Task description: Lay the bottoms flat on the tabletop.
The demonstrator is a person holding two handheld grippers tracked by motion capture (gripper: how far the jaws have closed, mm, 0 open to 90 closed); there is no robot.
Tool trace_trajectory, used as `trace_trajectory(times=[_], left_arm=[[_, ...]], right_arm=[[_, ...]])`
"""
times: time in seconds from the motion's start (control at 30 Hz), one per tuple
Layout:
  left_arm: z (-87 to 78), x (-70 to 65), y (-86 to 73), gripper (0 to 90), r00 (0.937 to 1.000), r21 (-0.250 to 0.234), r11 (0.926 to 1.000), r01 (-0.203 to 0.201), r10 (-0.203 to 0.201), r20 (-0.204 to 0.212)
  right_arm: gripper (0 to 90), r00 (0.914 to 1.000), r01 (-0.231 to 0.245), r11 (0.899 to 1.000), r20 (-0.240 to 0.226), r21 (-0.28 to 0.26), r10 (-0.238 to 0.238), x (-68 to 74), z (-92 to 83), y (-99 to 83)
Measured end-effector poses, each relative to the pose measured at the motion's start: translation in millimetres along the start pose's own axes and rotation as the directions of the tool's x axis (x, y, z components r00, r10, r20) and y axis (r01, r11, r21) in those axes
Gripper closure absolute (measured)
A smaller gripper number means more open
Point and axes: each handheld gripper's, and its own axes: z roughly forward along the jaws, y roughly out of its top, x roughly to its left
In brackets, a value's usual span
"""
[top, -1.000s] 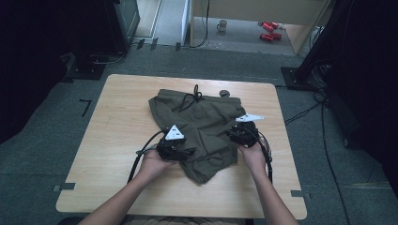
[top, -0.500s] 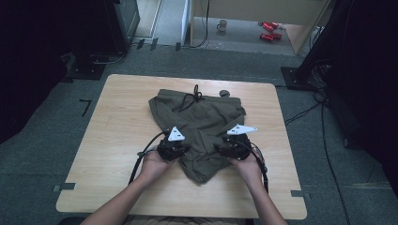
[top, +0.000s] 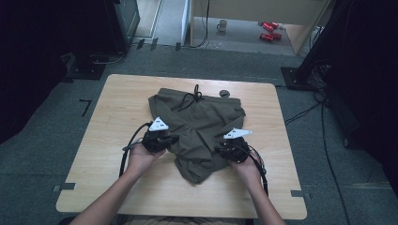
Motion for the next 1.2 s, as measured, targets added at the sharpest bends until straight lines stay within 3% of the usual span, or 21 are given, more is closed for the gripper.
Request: trace_trajectory(times=[0.03, 0.23, 0.37, 0.67, 0.73, 0.97, 1.2], left_arm=[[-6.6, 5.0, -0.2, 90.0, 1.0, -0.003, 1.0, 0.008, -0.008, -0.006], [-25.0, 17.4, -3.0, 90.0, 0.9996, -0.003, 0.9999, 0.012, -0.012, -0.026], [-44.5, 30.1, -9.3, 90.0, 0.9982, -0.005, 0.9997, 0.023, -0.023, -0.056], [-73.9, 43.4, -26.7, 90.0, 0.9941, -0.01, 0.999, 0.042, -0.043, -0.1], [-79.8, 46.8, -31.9, 90.0, 0.9919, -0.004, 0.9992, 0.04, -0.04, -0.12], [-109.0, 71.9, -52.8, 90.0, 0.9772, -0.017, 0.9937, 0.111, -0.112, -0.18], [-123.2, 88.4, -63.7, 90.0, 0.9636, -0.029, 0.9885, 0.148, -0.151, -0.221]], right_arm=[[81.3, 0.9999, -0.014, 1.0, 0.002, -0.004, 0.014, -2.2, -0.9, -0.4], [87.3, 0.9991, -0.041, 0.999, 0.005, -0.017, 0.042, -8.4, -6.4, -1.6], [86.6, 0.998, -0.063, 0.998, -0.002, -0.021, 0.063, -10.6, -8.2, -2.6], [83.6, 0.998, -0.062, 0.998, 0.009, -0.016, 0.063, -11.6, -5.7, -4.7], [82.8, 0.9978, -0.065, 0.998, 0.011, -0.013, 0.065, -12.7, -4.3, -5.9], [80.7, 0.9975, -0.067, 0.998, 0.024, 0.004, 0.067, -13.8, 1.7, -10.3], [79.6, 0.997, -0.07, 0.997, 0.035, 0.015, 0.069, -14.4, 6.4, -11.2]])
